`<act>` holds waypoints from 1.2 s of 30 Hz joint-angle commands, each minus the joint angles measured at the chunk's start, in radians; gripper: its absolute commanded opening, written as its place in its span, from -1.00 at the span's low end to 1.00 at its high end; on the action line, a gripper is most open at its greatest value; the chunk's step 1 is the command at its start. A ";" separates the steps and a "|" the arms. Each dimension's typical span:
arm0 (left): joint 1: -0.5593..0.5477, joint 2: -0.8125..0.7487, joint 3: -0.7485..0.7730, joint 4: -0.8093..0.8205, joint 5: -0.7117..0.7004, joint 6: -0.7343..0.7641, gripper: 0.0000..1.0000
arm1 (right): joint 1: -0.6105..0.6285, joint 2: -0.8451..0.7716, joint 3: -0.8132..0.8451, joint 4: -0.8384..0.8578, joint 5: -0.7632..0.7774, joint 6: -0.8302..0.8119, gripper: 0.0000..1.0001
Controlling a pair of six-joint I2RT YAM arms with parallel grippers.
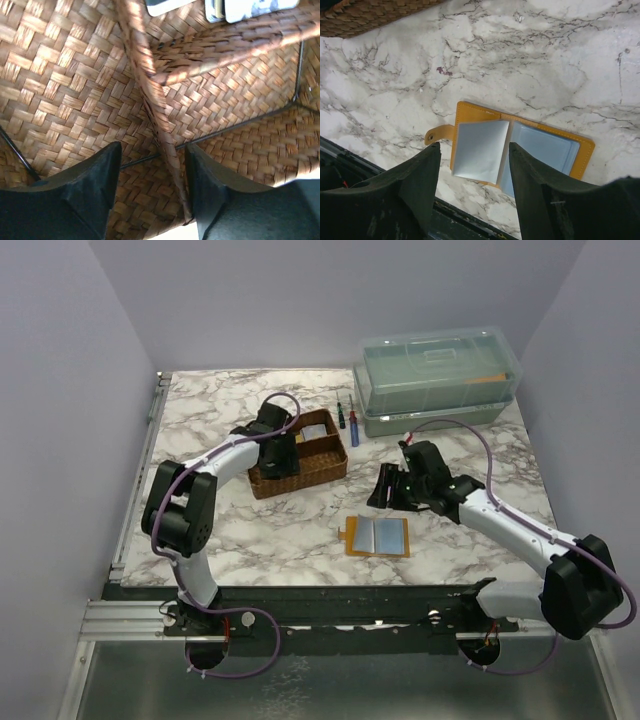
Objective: Put the credit cards into the card holder
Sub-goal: Pick up the credit card from the storage box.
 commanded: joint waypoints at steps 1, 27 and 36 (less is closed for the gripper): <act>-0.018 -0.003 -0.046 -0.034 -0.133 -0.087 0.08 | -0.004 0.041 0.074 -0.105 0.067 -0.089 0.22; -0.031 -0.411 0.001 -0.299 -0.152 -0.294 0.65 | -0.111 0.260 0.484 -0.411 0.018 -0.336 0.30; -0.087 -0.043 0.288 -0.282 -0.353 -0.370 0.48 | -0.161 0.289 0.509 -0.441 0.019 -0.367 0.30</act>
